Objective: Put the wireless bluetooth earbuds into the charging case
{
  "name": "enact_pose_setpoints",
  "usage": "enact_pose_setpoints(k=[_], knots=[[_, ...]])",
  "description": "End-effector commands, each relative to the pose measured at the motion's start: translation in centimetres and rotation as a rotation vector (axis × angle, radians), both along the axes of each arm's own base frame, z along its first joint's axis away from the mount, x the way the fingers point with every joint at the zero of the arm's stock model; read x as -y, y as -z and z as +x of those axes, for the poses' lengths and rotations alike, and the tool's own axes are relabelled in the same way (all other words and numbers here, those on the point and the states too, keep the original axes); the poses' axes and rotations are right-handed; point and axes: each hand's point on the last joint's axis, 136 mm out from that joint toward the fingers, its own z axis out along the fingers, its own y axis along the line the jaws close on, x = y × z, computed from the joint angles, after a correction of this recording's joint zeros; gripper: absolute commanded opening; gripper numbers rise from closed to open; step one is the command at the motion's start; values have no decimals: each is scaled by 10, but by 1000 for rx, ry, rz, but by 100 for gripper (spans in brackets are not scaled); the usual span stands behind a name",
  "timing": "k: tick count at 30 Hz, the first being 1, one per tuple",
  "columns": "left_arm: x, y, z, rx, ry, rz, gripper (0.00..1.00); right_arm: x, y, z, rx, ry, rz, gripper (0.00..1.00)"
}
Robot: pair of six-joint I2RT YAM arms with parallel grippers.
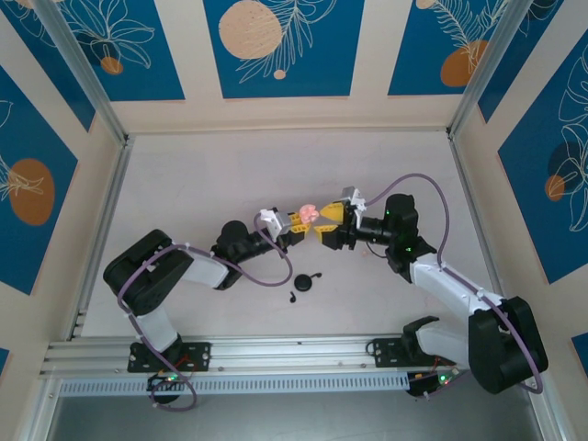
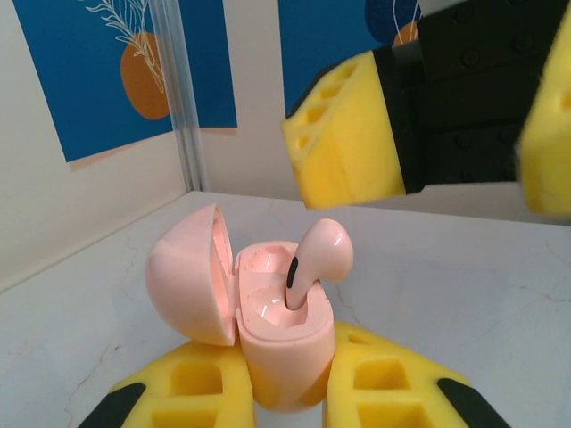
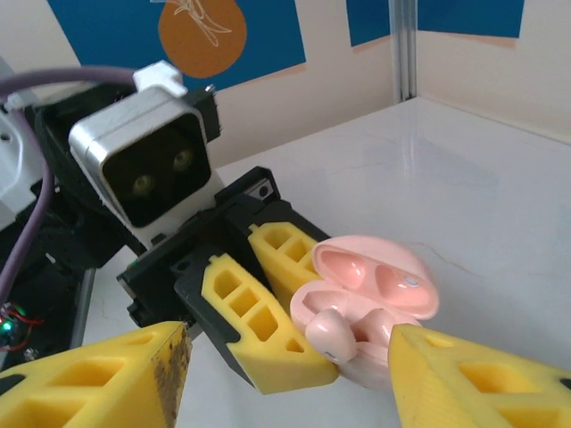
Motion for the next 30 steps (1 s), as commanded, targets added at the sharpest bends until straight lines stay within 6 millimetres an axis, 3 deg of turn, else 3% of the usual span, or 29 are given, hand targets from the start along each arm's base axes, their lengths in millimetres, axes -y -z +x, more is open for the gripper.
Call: enact_pose_setpoints(k=[1,14,22,30], knots=[[-3,-12,-3,63,-9,-22,10,5,-9,4,-123,41,25,61],[-3,1,-7,107,4,33,10,17,-18,7,-453,165,23,56],[2,7,-12,146,32,61,10,24,-8,-4,-669,209,-57,50],[5,6,-14,148,41,60,10,14,-3,-2,-806,155,-30,41]])
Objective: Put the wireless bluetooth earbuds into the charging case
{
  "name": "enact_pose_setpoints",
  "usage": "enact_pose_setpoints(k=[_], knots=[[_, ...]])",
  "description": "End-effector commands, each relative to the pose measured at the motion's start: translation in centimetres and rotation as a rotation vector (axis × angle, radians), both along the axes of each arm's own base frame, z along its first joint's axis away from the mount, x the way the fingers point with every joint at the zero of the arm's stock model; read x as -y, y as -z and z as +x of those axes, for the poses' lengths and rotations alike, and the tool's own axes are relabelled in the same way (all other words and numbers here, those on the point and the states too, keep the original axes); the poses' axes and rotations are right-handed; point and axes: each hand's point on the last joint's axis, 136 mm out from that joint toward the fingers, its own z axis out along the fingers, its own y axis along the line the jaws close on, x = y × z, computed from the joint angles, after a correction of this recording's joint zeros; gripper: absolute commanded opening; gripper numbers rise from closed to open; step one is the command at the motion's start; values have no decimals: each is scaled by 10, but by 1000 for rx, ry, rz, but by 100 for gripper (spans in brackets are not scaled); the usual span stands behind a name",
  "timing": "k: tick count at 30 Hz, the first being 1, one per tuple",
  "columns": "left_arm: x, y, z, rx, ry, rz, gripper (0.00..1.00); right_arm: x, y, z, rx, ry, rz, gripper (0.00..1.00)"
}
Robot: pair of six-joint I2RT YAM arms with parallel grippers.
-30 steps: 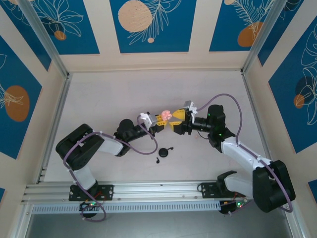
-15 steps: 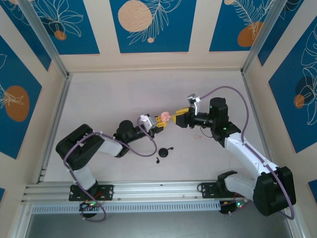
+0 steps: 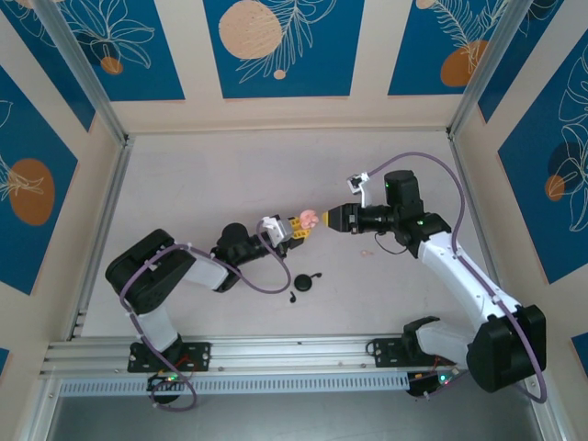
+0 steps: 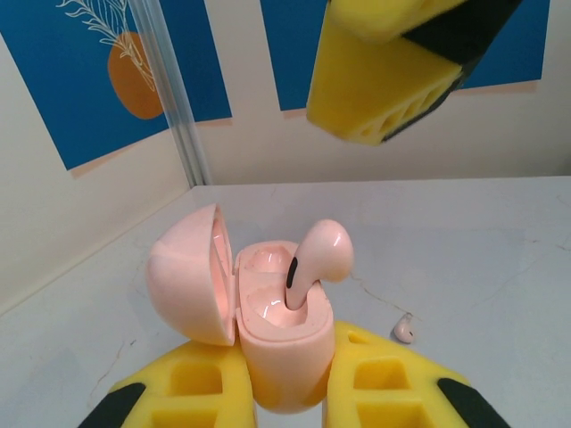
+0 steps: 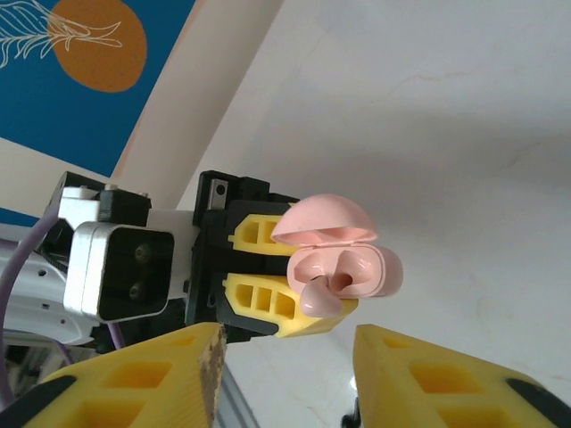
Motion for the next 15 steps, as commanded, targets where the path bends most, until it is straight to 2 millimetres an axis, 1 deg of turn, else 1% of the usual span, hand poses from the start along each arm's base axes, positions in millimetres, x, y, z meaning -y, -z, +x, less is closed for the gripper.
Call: enact_pose_setpoints(k=[1,5,11,15], knots=[[4,-8,-8,54,31,-16,10,-6,-2,-5,-96,-28,45,40],[5,-8,-8,55,32,-17,10,-10,5,-4,-123,-42,62,34],[5,-9,-8,53,34,-21,10,-13,7,-4,-135,-57,86,26],[5,-10,-8,53,34,-23,10,-14,13,-2,-147,-53,80,23]])
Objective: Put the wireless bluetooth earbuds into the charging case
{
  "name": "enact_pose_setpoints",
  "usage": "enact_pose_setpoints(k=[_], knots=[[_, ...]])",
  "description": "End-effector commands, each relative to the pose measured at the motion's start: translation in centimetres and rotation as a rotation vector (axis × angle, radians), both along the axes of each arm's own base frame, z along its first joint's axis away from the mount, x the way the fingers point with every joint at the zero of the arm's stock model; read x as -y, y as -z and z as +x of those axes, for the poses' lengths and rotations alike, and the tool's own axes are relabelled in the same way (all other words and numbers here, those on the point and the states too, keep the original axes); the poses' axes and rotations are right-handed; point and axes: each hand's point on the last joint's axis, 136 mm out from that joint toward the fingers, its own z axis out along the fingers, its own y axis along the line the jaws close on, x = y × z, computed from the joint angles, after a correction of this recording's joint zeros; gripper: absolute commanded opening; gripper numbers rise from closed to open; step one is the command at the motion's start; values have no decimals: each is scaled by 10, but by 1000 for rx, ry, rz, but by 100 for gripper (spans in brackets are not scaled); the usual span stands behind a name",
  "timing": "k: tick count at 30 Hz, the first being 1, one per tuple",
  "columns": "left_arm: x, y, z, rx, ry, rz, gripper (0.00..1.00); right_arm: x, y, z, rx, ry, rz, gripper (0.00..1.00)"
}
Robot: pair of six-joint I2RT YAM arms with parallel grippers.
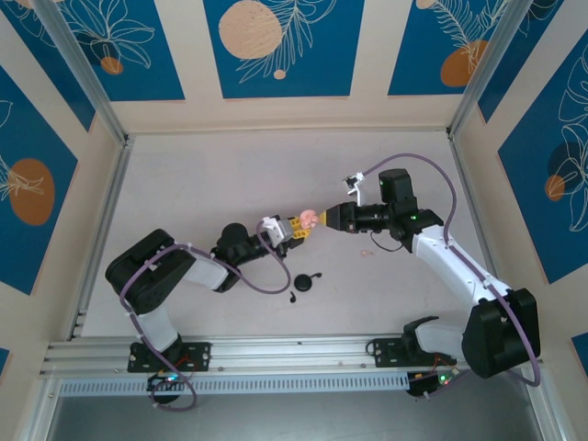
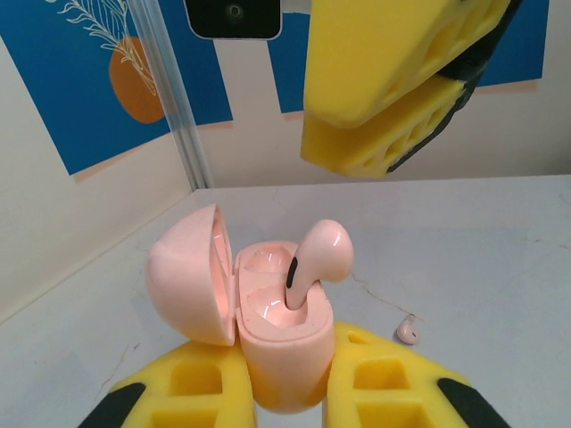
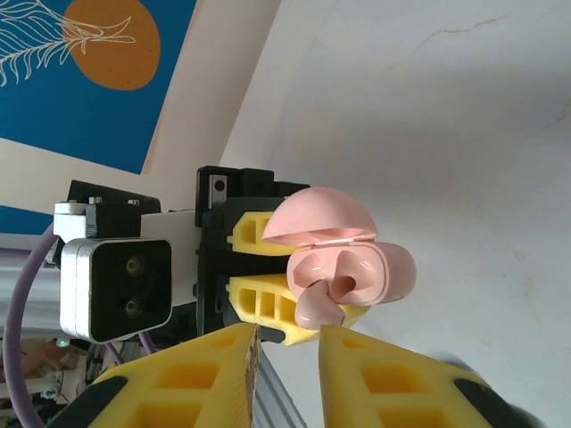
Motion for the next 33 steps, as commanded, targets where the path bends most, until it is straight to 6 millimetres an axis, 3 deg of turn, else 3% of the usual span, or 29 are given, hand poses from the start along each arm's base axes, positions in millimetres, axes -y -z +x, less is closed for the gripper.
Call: enact_pose_setpoints(k=[1,16,33], knots=[[5,-10,-8,42,35,-25,10,-4,4,-4,-31,-25,22,23],[4,-14,-9,45,33,-33,10,-8,20,-7,-68,-43,24,18],[4,-14,-10,45,33,-34,10,-19,20,-12,-72,-92,40,14]])
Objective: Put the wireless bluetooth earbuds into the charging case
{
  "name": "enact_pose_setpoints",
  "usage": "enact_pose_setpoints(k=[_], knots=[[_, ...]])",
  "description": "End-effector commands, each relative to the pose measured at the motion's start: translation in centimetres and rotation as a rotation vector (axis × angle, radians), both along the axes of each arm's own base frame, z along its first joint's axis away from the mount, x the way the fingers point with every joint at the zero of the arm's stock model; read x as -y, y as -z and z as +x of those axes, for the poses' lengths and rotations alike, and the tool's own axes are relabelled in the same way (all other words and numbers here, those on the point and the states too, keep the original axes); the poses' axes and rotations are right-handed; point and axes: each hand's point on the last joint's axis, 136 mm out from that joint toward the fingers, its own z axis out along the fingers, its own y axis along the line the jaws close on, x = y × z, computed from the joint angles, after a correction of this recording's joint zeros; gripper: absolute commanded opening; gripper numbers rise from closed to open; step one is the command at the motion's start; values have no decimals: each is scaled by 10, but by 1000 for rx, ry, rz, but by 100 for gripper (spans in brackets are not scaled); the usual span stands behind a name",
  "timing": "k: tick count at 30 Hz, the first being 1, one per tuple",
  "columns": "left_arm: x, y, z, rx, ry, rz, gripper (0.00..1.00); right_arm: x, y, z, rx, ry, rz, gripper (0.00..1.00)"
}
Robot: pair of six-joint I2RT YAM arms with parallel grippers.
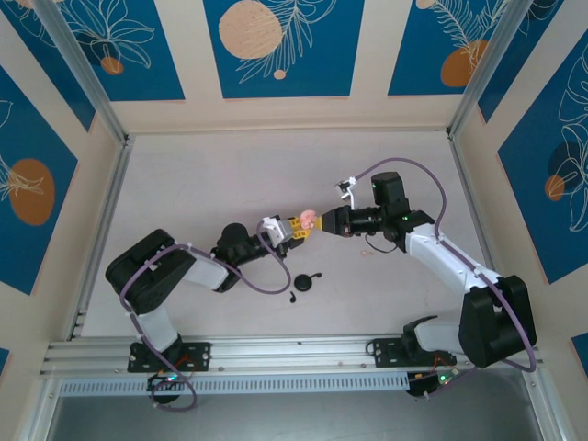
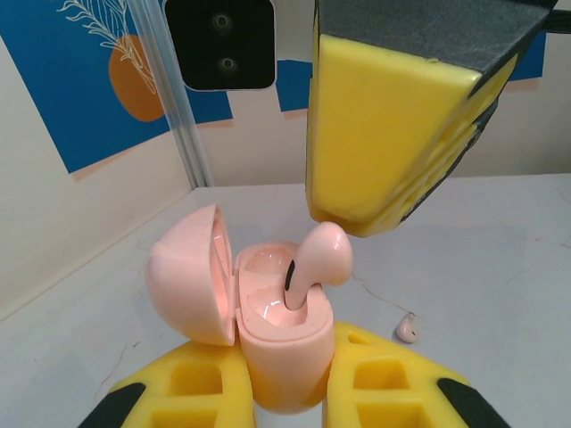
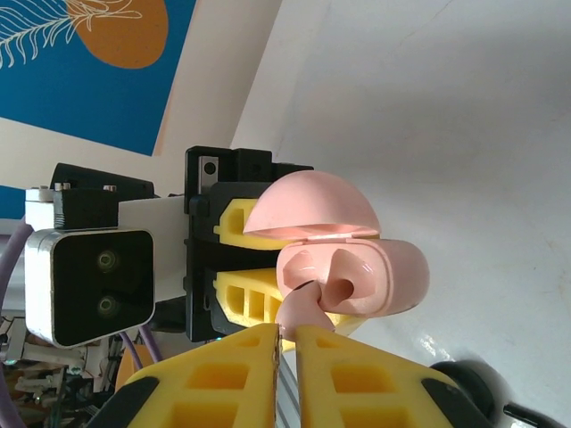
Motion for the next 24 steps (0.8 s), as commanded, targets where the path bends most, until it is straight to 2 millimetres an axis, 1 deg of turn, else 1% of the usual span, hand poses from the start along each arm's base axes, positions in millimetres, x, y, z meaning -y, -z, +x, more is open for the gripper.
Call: enact_pose_setpoints(k=[1,17,24], knots=[[4,-15,-10,46,33,-35,10,-5,4,-6,-30,-30,13,14],[3,-15,-11,46,31,-36,10,-14,-1,-5,-18,-48,26,13],[2,-15,-12,45,34,-36,10,-16,-3,-2,-5,-48,26,13]])
